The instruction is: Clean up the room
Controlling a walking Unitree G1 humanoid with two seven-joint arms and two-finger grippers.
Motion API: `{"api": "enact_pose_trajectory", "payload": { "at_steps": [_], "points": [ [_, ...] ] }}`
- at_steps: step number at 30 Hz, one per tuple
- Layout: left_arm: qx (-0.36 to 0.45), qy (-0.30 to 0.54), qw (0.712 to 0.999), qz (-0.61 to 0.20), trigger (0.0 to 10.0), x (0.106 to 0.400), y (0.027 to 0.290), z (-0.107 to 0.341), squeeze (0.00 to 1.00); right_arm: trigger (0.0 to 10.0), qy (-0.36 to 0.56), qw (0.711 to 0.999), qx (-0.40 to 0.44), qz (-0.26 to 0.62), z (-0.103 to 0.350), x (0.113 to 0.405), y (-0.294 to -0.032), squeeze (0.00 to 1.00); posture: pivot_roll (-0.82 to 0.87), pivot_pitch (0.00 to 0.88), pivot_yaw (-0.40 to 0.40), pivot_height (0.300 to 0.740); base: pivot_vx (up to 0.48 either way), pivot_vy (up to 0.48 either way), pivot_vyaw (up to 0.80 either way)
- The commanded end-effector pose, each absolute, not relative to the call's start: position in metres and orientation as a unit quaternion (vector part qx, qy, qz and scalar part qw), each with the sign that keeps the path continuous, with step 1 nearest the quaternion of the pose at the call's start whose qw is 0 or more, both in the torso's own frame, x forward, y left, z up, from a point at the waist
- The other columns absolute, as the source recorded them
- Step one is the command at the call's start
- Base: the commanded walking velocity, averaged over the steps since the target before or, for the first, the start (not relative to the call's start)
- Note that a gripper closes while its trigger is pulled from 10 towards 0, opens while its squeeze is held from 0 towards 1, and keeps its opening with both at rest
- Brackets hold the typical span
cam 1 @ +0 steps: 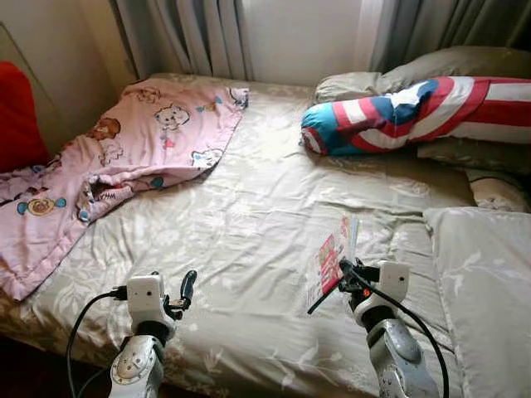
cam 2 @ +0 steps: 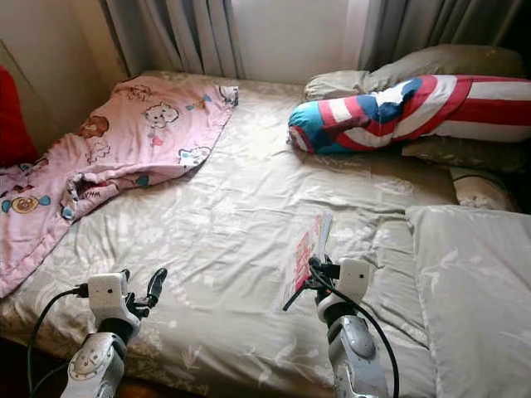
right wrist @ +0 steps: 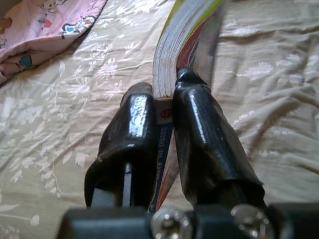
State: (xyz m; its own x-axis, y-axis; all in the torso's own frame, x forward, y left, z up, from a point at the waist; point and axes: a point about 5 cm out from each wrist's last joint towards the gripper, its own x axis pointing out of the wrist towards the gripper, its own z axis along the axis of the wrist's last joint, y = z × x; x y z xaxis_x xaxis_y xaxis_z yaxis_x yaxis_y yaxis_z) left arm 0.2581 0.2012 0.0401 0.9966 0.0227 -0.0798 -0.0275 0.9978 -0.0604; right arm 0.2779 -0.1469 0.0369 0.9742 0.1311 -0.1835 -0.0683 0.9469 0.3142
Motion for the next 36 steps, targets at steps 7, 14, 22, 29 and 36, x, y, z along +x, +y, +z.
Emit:
{"api": "enact_pose_trajectory", "payload": {
  "at_steps": [7, 14, 22, 29, 36],
  "points": [
    [-0.027, 0.053, 0.998, 0.01, 10.0, 0.254, 0.201, 0.037, 0.0, 10.0, 0.089, 0.983, 0.152, 0.052, 0.041, 0.282, -0.148, 0.0, -0.04, 0.09, 0.019, 0.663, 0.0, 0.0, 0.0],
    [-0.027, 0.054, 0.998, 0.008, 10.0, 0.254, 0.201, 0.036, 0.0, 10.0, 0.096, 0.982, 0.15, 0.06, 0.04, 0.284, -0.145, 0.0, -0.04, 0.091, 0.023, 0.663, 0.0, 0.0, 0.0],
    [-0.024, 0.056, 0.998, 0.013, 10.0, 0.25, 0.206, 0.036, 0.0, 10.0, 0.103, 0.981, 0.147, 0.068, 0.041, 0.292, -0.143, 0.0, -0.03, 0.109, 0.026, 0.663, 0.0, 0.0, 0.0],
    [-0.022, 0.058, 0.998, 0.015, 10.0, 0.249, 0.209, 0.036, 0.0, 10.0, 0.106, 0.981, 0.144, 0.071, 0.043, 0.301, -0.143, 0.0, -0.02, 0.122, 0.033, 0.663, 0.0, 0.0, 0.0],
    [-0.019, 0.059, 0.998, 0.015, 10.0, 0.247, 0.211, 0.036, 0.0, 10.0, 0.103, 0.983, 0.134, 0.076, 0.047, 0.311, -0.143, 0.0, -0.01, 0.131, 0.04, 0.663, 0.0, 0.0, 0.0]
  ]
}}
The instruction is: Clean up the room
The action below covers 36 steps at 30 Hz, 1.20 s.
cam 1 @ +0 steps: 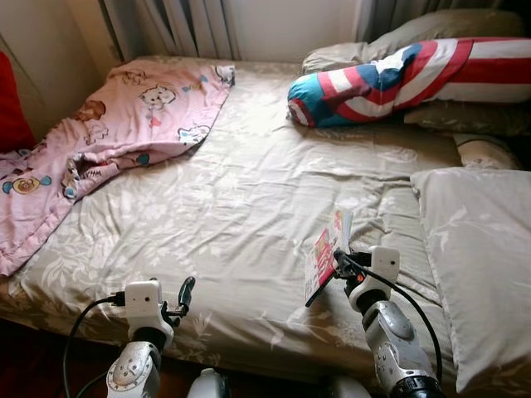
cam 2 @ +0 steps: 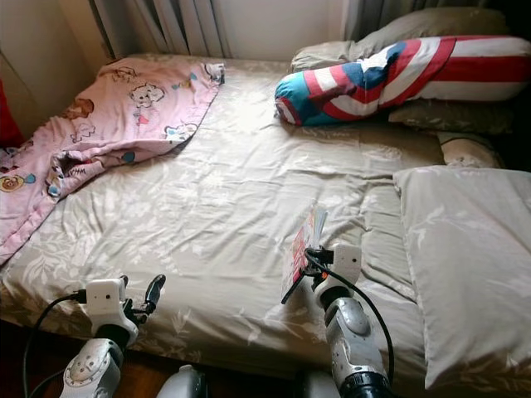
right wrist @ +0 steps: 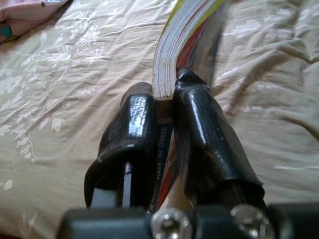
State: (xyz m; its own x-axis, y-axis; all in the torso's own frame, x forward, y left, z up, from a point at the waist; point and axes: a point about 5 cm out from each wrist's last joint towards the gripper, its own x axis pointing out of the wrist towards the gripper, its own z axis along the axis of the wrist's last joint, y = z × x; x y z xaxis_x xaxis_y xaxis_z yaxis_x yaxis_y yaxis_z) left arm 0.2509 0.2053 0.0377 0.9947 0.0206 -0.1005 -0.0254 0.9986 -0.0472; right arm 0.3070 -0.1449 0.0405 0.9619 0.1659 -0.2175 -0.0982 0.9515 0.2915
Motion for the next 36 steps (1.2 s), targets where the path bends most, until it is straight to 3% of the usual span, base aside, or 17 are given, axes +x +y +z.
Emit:
{"api": "enact_pose_trajectory", "payload": {
  "at_steps": [1, 17, 36],
  "points": [
    [-0.019, 0.06, 0.998, 0.015, 10.0, 0.247, 0.211, 0.036, 0.0, 10.0, 0.105, 0.983, 0.132, 0.08, 0.047, 0.312, -0.142, 0.0, -0.01, 0.134, 0.041, 0.663, 0.0, 0.0, 0.0],
    [-0.012, 0.071, 0.997, 0.012, 10.0, 0.236, 0.216, 0.033, 0.0, 10.0, 0.088, 0.976, 0.17, 0.103, 0.054, 0.323, -0.133, 0.0, 0.01, 0.171, 0.056, 0.65, 0.0, 0.0, 0.0],
    [-0.011, 0.072, 0.997, 0.011, 10.0, 0.235, 0.215, 0.035, 0.0, 10.0, 0.083, 0.98, 0.146, 0.105, 0.054, 0.327, -0.135, 0.0, 0.02, 0.175, 0.06, 0.627, 0.0, 0.0, 0.0]
  ]
}}
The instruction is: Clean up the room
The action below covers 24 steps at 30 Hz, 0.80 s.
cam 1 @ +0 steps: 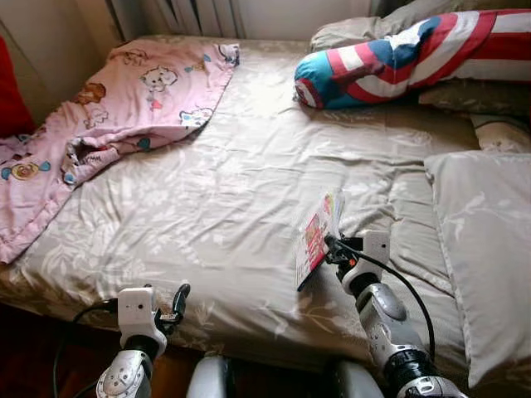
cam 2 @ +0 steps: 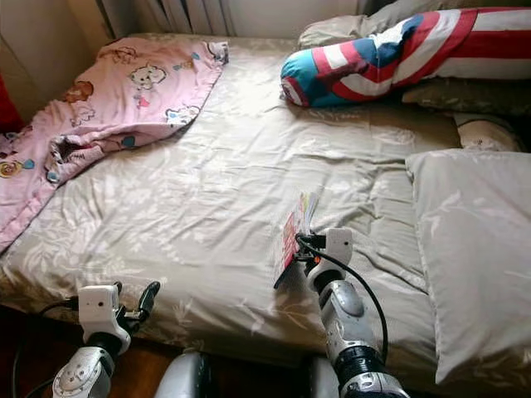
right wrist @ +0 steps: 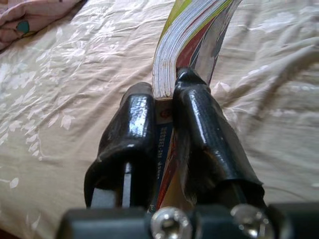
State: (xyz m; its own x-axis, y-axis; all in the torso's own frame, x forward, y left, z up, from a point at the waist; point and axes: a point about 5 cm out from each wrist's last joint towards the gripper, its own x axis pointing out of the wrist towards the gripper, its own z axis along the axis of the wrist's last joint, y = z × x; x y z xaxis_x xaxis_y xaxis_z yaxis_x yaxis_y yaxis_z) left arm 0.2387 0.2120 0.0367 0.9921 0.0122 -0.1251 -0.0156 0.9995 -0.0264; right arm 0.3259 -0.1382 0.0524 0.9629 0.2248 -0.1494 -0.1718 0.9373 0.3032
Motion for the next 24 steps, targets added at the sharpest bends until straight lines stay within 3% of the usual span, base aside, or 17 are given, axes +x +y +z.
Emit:
{"api": "enact_pose_trajectory", "payload": {
  "at_steps": [1, 8, 17, 20, 24],
  "points": [
    [-0.01, 0.071, 0.997, 0.011, 10.0, 0.235, 0.215, 0.035, 0.0, 10.0, 0.082, 0.98, 0.146, 0.108, 0.055, 0.327, -0.135, 0.0, 0.02, 0.175, 0.06, 0.627, 0.0, 0.0, 0.0],
    [-0.008, 0.071, 0.997, 0.011, 10.0, 0.235, 0.216, 0.037, 0.0, 10.0, 0.067, 0.969, 0.185, 0.151, 0.063, 0.332, -0.124, 0.0, 0.03, 0.178, 0.063, 0.627, 0.0, 0.0, 0.0],
    [-0.002, 0.071, 0.997, 0.011, 10.0, 0.232, 0.22, 0.04, 0.0, 10.0, 0.026, 0.925, 0.294, 0.239, 0.081, 0.337, -0.106, 0.0, 0.05, 0.179, 0.078, 0.627, 0.0, 0.0, 0.0],
    [0.003, 0.072, 0.997, 0.008, 10.0, 0.231, 0.221, 0.041, 0.0, 10.0, 0.026, 0.914, 0.316, 0.252, 0.08, 0.336, -0.108, 0.0, 0.05, 0.179, 0.086, 0.627, 0.0, 0.0, 0.0],
    [0.01, 0.074, 0.997, 0.0, 10.0, 0.23, 0.22, 0.042, 0.0, 10.0, 0.051, 0.921, 0.32, 0.216, 0.066, 0.333, -0.12, 0.0, 0.06, 0.184, 0.095, 0.627, 0.0, 0.0, 0.0]
  ]
}}
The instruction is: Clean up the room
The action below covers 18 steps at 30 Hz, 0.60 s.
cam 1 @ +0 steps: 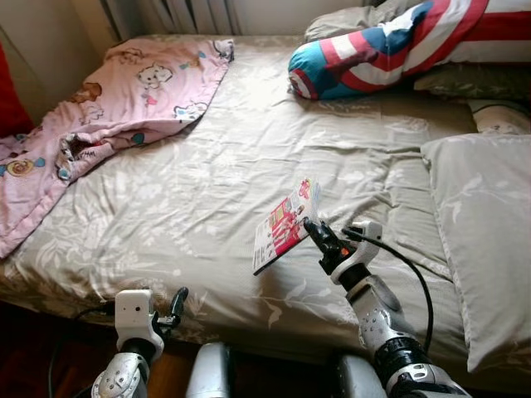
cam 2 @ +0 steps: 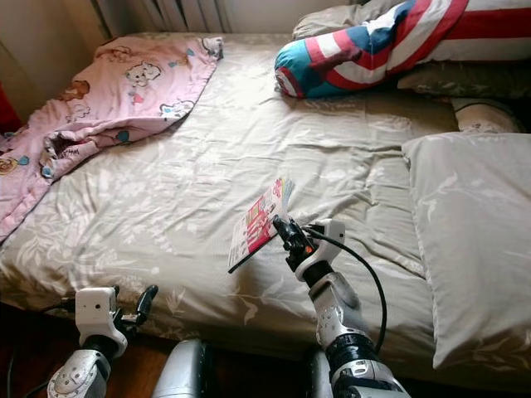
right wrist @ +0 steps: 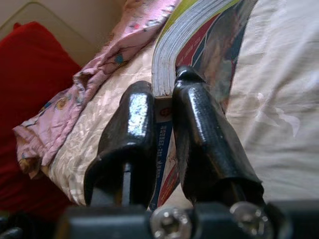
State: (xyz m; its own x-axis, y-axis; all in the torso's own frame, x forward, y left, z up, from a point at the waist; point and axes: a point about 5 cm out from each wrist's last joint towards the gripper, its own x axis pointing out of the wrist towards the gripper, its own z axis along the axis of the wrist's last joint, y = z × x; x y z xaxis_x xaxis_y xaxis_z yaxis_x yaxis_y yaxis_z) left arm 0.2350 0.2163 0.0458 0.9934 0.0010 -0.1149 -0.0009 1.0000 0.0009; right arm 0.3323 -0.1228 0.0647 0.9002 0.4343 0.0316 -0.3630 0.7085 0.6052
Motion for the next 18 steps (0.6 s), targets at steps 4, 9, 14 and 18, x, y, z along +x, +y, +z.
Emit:
{"api": "enact_pose_trajectory", "payload": {
  "at_steps": [4, 9, 14, 18],
  "points": [
    [0.016, 0.079, 0.997, -0.007, 10.0, 0.227, 0.22, 0.043, 0.0, 10.0, 0.116, 0.944, 0.285, 0.118, 0.04, 0.325, -0.144, 0.0, 0.06, 0.204, 0.11, 0.627, 0.0, 0.0, 0.0],
    [0.019, 0.087, 0.996, -0.012, 10.0, 0.222, 0.221, 0.042, 0.0, 10.0, 0.17, 0.941, 0.292, -0.009, 0.01, 0.303, -0.175, 0.0, 0.07, 0.222, 0.123, 0.627, 0.0, 0.0, 0.0],
    [0.021, 0.091, 0.996, -0.013, 10.0, 0.22, 0.224, 0.042, 0.0, 10.0, 0.186, 0.94, 0.284, -0.035, 0.002, 0.297, -0.181, 0.0, 0.08, 0.231, 0.13, 0.627, 0.0, 0.0, 0.0],
    [0.023, 0.095, 0.995, -0.014, 10.0, 0.218, 0.225, 0.042, 0.0, 10.0, 0.2, 0.935, 0.285, -0.072, -0.004, 0.292, -0.187, 0.0, 0.08, 0.24, 0.133, 0.627, 0.0, 0.0, 0.0]
  ]
}}
